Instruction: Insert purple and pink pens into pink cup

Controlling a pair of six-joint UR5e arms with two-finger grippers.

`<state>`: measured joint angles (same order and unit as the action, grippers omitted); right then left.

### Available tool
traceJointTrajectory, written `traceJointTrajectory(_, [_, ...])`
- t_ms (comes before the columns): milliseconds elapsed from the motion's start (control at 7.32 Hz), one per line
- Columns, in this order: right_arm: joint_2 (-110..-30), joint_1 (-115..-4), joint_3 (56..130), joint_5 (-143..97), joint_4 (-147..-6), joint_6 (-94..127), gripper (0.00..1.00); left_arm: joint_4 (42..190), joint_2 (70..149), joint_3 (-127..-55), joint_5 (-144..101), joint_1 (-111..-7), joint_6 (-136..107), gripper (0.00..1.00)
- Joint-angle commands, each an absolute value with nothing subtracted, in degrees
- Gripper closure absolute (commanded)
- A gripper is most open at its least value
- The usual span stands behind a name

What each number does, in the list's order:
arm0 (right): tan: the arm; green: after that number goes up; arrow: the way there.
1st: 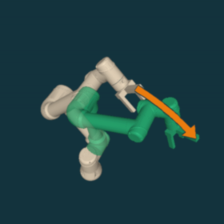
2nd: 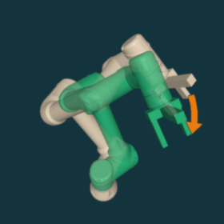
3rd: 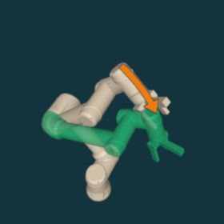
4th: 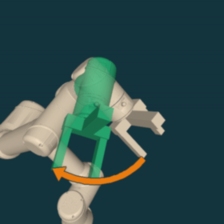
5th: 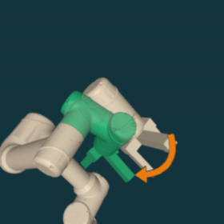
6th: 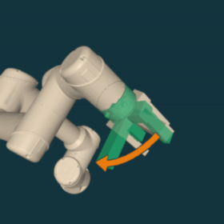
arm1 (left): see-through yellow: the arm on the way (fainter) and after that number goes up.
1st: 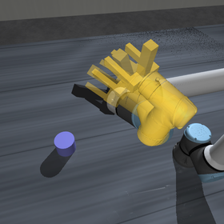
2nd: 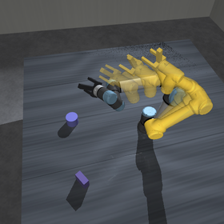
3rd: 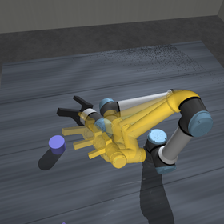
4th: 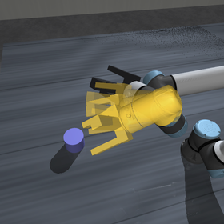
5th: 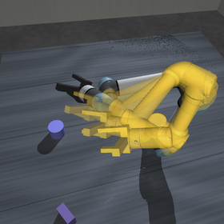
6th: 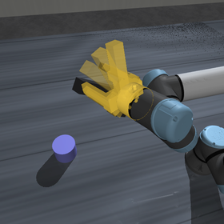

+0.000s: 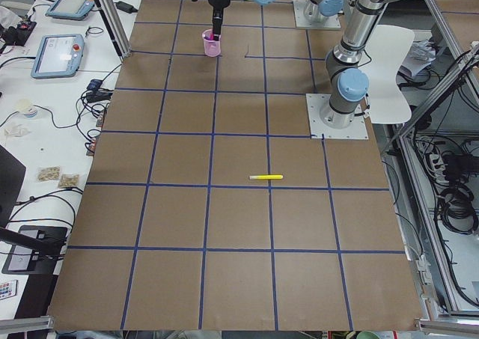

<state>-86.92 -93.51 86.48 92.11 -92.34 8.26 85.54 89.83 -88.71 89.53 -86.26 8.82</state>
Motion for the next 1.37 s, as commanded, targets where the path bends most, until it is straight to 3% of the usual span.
traceJointTrajectory(0, [-86.8,-93.5,86.5,92.1,-92.3,8.3,0.0,86.9,89.5,-88.6,89.5,-85.7,12.6,0.0])
traceJointTrajectory(683, [-86.4,-93.6,86.5,92.2,-92.4,8.3,0.0,91.2,88.6,-88.6,89.0,-85.3,-1.2,0.0])
traceJointTrajectory(1230, [-86.2,-93.7,86.5,91.8,-92.3,8.3,0.0,85.5,89.7,-89.2,88.9,-85.5,-1.2,0.0])
